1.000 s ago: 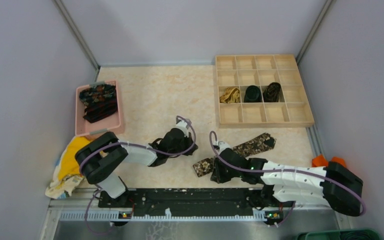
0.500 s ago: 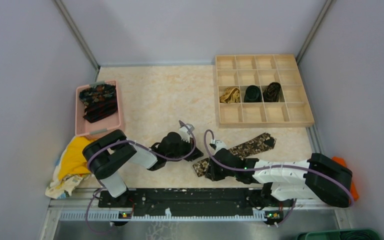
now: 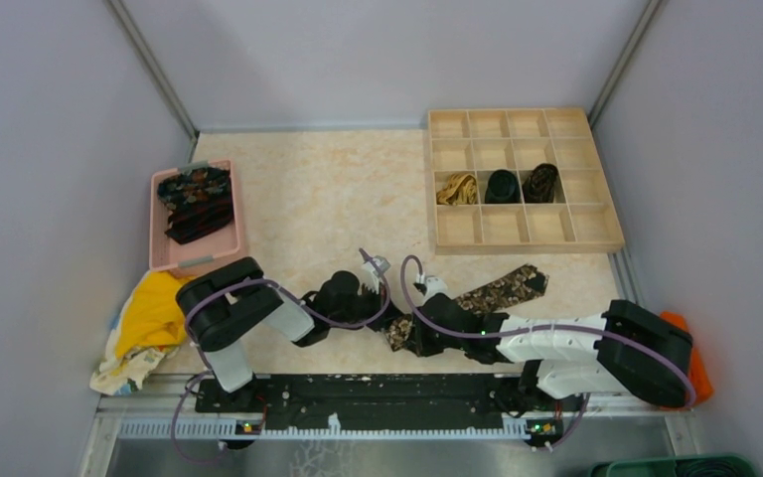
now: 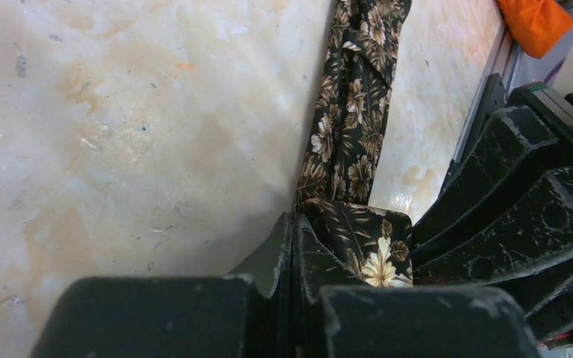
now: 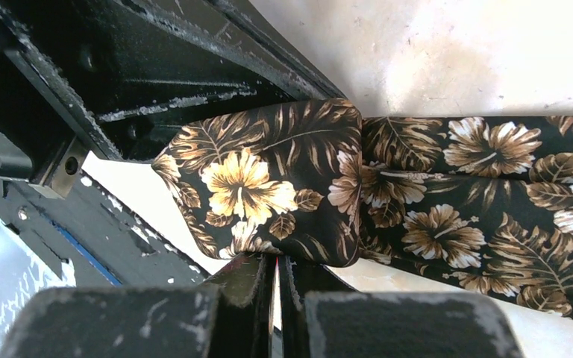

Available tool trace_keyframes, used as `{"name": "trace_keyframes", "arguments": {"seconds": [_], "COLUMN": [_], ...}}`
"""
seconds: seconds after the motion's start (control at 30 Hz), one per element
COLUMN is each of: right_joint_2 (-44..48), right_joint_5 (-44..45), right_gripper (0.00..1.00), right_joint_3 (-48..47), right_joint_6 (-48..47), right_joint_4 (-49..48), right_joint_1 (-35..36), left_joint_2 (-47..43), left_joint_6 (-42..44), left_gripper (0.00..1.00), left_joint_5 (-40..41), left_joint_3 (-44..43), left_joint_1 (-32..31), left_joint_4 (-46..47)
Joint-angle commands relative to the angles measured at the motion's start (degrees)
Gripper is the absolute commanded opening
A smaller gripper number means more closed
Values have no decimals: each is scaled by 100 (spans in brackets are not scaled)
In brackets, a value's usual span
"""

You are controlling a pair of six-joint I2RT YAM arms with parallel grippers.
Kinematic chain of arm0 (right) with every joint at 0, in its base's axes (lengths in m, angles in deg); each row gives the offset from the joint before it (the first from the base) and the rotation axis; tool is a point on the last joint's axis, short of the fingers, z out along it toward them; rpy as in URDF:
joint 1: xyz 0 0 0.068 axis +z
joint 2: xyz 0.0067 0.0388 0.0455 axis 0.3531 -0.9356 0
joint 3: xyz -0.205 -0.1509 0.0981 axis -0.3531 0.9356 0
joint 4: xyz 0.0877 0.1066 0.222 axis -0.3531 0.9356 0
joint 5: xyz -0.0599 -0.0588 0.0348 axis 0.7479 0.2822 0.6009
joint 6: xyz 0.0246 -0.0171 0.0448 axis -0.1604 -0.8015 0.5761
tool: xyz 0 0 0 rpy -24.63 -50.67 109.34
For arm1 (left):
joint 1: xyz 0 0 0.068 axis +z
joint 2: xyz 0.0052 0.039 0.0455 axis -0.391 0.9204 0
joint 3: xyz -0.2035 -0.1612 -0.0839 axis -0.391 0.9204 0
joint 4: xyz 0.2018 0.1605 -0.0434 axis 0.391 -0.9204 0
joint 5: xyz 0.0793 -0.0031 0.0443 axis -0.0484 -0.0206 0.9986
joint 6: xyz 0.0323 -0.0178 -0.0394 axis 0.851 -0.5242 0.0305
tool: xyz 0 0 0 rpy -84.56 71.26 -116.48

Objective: Roll the ties
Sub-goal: Roll the tie at the center of the board.

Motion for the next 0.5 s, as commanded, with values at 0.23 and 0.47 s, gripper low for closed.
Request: {"name": "trace_keyframes", "arguments": {"seconds": [0.23,0.47], "right_joint_2": [1031,367], "right_joint_5": [1049,2124], "right_gripper": [0,6], "right_joint_3": [-845,-2274], "right_joint_6": [-214,-342], "right_joint_4": [2484,3905], "right_joint_1": [453,1198], "left_joint_2": [-1250,-3501], "left_joint_6": [-524,-1500], "left_gripper": [0,0], "left_joint_5": [3250,5123], "left_joint_3": [-306,-326], "left_joint_1": [480,595], "left_joint_4": [-3396,-5776]}}
